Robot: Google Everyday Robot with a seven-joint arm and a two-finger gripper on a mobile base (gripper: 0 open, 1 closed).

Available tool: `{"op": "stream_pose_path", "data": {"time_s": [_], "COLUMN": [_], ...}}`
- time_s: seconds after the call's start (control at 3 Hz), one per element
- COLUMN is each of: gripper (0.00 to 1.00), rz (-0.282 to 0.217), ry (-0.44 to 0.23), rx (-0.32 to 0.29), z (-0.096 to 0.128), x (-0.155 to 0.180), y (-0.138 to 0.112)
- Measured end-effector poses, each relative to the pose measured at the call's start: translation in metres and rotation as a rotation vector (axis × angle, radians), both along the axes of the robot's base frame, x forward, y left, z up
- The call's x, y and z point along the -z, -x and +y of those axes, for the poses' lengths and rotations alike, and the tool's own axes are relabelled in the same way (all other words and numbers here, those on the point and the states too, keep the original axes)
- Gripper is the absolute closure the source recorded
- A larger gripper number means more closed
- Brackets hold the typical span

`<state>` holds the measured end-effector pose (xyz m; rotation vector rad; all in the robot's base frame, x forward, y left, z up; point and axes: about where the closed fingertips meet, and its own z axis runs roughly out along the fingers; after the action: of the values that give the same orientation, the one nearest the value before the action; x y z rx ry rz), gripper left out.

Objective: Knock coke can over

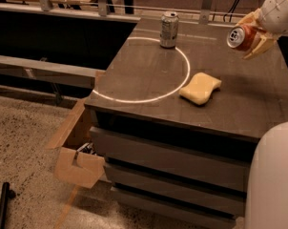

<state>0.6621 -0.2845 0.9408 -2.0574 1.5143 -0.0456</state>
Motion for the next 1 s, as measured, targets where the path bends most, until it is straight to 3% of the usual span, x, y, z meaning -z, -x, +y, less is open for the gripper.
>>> {"op": "stream_pose_path", "data": {"time_s": [0.33, 1.0], "gripper": [1.0, 1.0], "rz": [-0.032, -0.12], "ry": [0.087, 0.148], "rx": [0.023, 0.075], "z": [-0.016, -0.022], "x": [0.013, 0.052], "y": [-0.002, -0.009]}}
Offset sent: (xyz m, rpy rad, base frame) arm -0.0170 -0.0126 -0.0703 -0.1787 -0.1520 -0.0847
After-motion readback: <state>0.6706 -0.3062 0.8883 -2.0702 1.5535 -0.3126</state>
